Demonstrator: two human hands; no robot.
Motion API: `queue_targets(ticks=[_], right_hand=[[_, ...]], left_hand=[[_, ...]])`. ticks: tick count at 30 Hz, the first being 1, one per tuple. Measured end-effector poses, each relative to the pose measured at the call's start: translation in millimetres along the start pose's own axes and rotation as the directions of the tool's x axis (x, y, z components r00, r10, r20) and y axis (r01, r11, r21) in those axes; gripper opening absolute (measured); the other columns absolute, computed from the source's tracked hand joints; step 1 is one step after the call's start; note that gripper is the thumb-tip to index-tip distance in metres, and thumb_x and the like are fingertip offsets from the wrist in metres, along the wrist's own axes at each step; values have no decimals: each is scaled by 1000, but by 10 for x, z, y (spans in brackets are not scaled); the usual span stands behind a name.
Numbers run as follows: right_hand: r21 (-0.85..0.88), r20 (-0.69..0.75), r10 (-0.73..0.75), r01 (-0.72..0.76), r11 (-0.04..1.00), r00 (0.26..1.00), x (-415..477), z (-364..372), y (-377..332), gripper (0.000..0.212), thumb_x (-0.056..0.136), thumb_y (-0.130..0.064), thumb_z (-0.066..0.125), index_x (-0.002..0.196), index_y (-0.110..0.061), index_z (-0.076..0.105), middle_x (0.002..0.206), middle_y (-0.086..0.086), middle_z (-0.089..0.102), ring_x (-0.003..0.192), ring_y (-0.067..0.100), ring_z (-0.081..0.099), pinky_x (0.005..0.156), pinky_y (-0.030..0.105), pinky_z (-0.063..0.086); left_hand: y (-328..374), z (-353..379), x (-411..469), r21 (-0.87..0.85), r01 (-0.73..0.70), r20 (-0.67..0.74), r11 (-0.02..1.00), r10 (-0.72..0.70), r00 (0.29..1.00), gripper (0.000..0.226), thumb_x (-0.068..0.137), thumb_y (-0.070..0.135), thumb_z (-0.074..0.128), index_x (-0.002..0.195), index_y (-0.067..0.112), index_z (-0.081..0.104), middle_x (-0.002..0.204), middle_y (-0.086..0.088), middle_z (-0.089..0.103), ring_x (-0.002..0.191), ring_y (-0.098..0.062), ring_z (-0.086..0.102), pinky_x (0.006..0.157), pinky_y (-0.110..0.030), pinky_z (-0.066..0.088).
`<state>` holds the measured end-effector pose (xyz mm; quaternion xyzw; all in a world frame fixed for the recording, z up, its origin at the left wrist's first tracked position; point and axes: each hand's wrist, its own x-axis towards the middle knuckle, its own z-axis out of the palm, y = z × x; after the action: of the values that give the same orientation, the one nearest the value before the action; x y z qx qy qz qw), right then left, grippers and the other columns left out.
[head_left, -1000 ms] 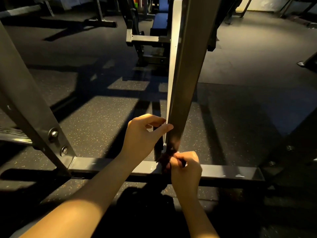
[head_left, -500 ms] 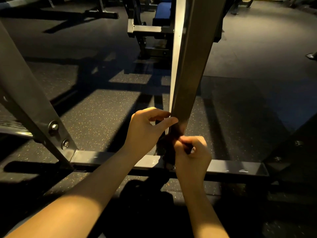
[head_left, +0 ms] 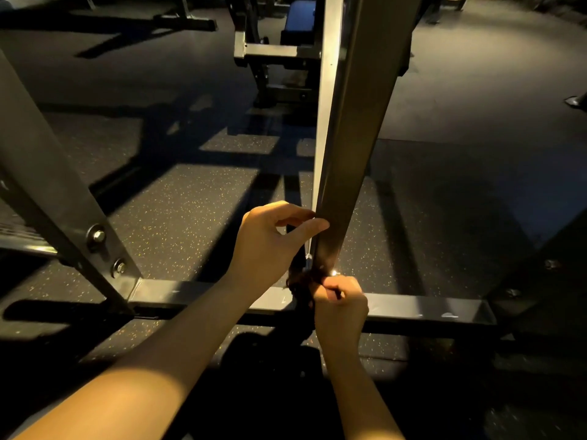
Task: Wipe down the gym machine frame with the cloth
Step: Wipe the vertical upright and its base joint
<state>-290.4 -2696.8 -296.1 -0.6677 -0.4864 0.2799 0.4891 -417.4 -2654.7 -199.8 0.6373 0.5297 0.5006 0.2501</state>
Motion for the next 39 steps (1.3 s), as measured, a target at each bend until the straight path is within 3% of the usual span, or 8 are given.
queue_targets(ticks=[2, 8, 13, 17, 20, 26, 33, 39], right_hand=[[34, 44, 105, -107, 994, 993, -42, 23, 100, 25, 86, 12, 60, 64, -1, 62, 76, 13, 64, 65, -4, 61, 55, 8, 43], [29, 13, -26, 25, 999, 1000, 167, -195, -187, 30, 89, -4, 67, 63, -19, 65, 66, -9, 64, 73, 0, 64, 64, 15, 46], [138, 119, 369, -384, 913, 922, 70, -103, 97, 22, 87, 7, 64, 70, -6, 70, 56, -2, 67, 61, 16, 67, 51, 18, 52], [109, 144, 238, -254, 961, 961, 230, -129, -41, 32, 89, 3, 64, 62, -15, 63, 63, 3, 65, 66, 16, 65, 78, 38, 58], [105, 59, 121, -127, 986, 991, 208, -118, -90, 25, 88, 0, 62, 67, -13, 68, 68, 3, 68, 65, 11, 68, 65, 28, 57], [163, 149, 321, -343, 925, 935, 63, 31, 183, 27, 88, 11, 57, 67, -4, 64, 60, 3, 63, 56, 6, 64, 50, 12, 46], [149, 77, 92, -103, 984, 993, 232, -222, -93, 16, 86, -12, 69, 74, -23, 71, 72, -3, 72, 73, 15, 71, 68, 33, 59], [266, 253, 615, -665, 698, 747, 82, 92, 592, 8, 93, 3, 62, 90, 6, 69, 77, 22, 71, 63, 31, 71, 55, 34, 59]], left_hand=[[-9, -7, 0, 6, -2, 9, 1000, 2, 1000, 23, 87, 30, 79, 100, 11, 81, 92, 5, 78, 85, -15, 74, 83, -35, 60], [-9, 2, 1, 23, 0, 4, 1000, -1, 1000, 20, 88, 32, 79, 98, 15, 82, 92, 8, 78, 85, -12, 73, 82, -35, 61], [20, 23, -13, 4, 82, 28, 997, -82, 996, 21, 86, 34, 80, 99, 18, 82, 93, 11, 79, 86, -9, 74, 87, -38, 62], [12, 40, -9, 8, 70, -15, 998, -69, 997, 21, 83, 33, 83, 97, 17, 83, 90, 11, 79, 82, -9, 75, 83, -36, 62], [19, 42, -15, 25, 73, -24, 997, -72, 997, 20, 82, 34, 83, 96, 19, 83, 88, 12, 78, 80, -6, 74, 81, -32, 62], [23, 26, -11, 63, 69, -14, 996, -68, 998, 25, 82, 40, 82, 95, 18, 83, 88, 12, 78, 80, -6, 74, 80, -31, 61], [54, 23, 0, 122, 82, -18, 989, -80, 997, 32, 83, 43, 80, 99, 16, 82, 92, 8, 78, 81, -9, 74, 84, -35, 62], [150, 69, -108, 70, 122, 23, 990, -124, 992, 21, 90, 36, 75, 103, 20, 80, 93, 13, 78, 86, 1, 71, 85, -15, 55]])
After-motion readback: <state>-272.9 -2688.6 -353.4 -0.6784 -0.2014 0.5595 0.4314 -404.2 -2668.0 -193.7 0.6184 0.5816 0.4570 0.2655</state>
